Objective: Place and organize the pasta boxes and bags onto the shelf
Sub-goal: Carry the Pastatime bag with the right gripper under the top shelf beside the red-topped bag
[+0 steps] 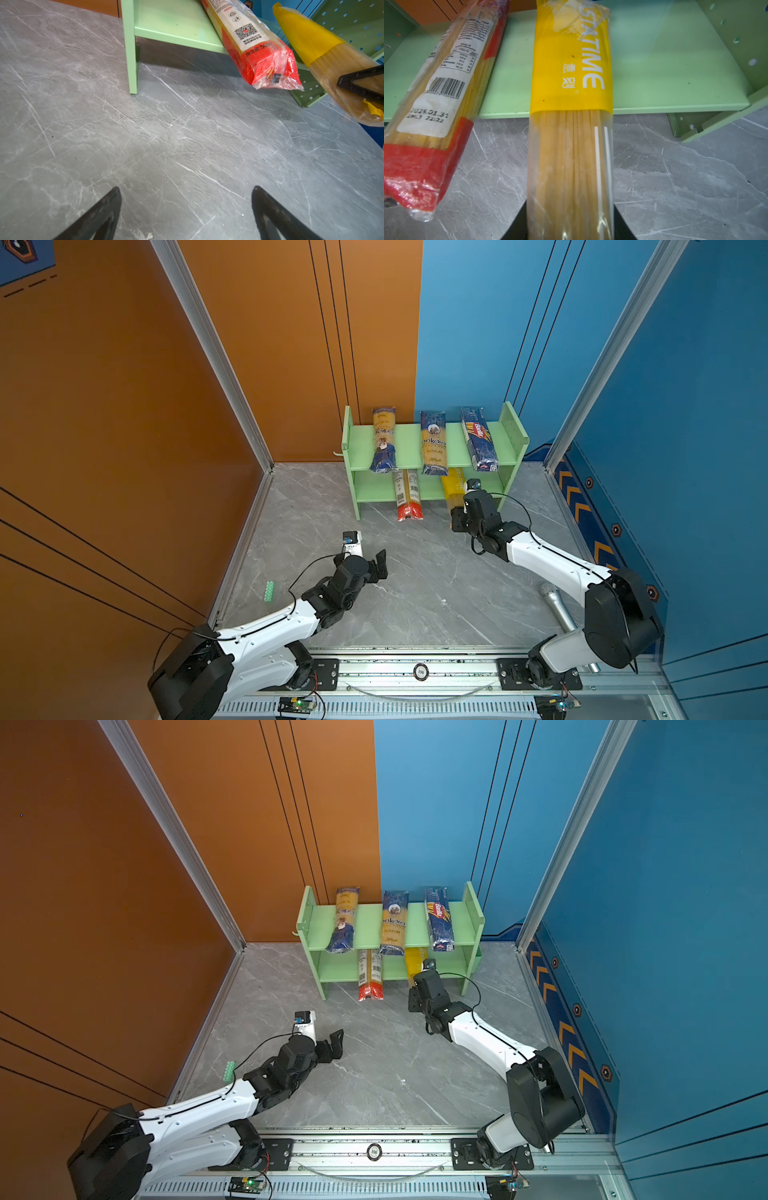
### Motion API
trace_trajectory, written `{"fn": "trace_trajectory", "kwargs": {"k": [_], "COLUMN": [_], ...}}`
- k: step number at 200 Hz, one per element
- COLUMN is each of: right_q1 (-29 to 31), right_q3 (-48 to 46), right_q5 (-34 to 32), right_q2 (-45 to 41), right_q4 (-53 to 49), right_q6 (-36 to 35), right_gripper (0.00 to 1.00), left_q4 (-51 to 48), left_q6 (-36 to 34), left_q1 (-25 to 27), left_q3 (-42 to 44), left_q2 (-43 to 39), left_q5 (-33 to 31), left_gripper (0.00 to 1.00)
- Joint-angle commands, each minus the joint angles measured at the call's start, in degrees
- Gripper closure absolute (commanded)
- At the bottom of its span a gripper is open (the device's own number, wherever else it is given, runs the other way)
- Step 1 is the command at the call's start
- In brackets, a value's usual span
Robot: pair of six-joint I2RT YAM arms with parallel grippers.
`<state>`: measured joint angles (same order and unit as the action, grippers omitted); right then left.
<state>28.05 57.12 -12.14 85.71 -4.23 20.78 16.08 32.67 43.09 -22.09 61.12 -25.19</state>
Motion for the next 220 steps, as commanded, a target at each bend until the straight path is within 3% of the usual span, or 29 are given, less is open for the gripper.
{"fn": "trace_trajectory", "kwargs": {"k": [1,220], "right_q1": [-0.5,-2.2], "right_q3": [4.0,6.2], "right_q5": [-0.7,-0.3], "right_q2": [-0.9,2.7], "right_q4": [9.5,14.2], "right_q6": [-0.9,-1.3], "right_gripper": [1.0,1.0], "left_q4": [0.4,0.7], "left_q6": [0.2,-0.2], "left_q1": [-0.7,-2.7], "left_q3": [0.9,0.4], "left_q2": [-0.6,0.5], "left_q5": [0.8,2.5], "left_gripper": [0.02,0.02]}}
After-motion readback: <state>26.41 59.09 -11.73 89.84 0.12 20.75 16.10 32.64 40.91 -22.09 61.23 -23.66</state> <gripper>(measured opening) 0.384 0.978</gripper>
